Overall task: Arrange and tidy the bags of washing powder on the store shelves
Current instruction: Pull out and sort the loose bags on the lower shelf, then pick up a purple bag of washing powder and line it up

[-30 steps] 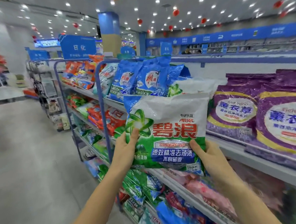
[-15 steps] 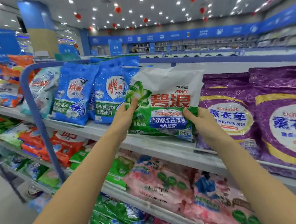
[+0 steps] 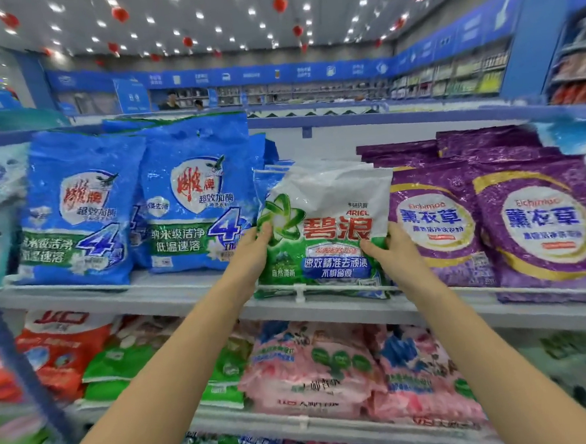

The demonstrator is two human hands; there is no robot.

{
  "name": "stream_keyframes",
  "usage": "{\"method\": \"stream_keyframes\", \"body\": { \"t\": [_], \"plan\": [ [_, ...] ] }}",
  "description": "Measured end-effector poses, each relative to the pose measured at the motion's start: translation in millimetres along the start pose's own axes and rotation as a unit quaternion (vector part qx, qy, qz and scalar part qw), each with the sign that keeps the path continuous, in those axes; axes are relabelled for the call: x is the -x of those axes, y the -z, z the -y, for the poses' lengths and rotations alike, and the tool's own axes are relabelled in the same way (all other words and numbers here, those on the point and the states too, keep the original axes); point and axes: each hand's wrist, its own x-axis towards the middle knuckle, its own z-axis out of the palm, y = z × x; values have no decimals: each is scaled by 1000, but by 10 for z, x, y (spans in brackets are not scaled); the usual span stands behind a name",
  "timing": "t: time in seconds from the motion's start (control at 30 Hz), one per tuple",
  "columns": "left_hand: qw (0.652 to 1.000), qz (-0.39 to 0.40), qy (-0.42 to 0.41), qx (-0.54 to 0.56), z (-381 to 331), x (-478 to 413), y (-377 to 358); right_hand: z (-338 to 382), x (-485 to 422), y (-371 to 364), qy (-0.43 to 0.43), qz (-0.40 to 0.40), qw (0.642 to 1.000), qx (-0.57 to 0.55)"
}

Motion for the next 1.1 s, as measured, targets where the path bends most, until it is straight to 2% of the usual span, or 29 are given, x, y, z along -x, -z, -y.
{"method": "stream_keyframes", "body": {
  "t": [0.07,0.13,0.27,0.4,0.47,0.53,0.63,0.7,0.87,1.1],
  "plan": [
    [1000,-7,-2,2,-42,25,-32,61,52,-5,-4,-31,1000,4],
    [998,-46,-32,-2,-101,96,-48,116,151,31,19,-67,998,7],
    [981,-128,-146,23,-239,305,5,154,492,290,71,-137,988,12],
    [952,-148,-260,64,-331,640,-24,128,988,770,104,-165,981,15],
    [946,-108,-288,99,-329,840,-106,100,1302,1050,114,-186,976,10],
    [945,-37,-298,127,-273,1049,-233,31,1638,1340,107,-217,970,6],
    [946,89,-290,110,-102,1328,-528,-154,2167,1773,78,-276,958,-1],
    [949,143,-264,93,63,1478,-794,-315,2520,2062,58,-328,943,-11],
    [956,215,-190,59,488,1861,-1626,-755,3396,2829,6,-452,892,-17],
    [951,279,-115,66,859,2703,-3122,-1278,4529,4091,-39,-553,831,-40]
  ]
}}
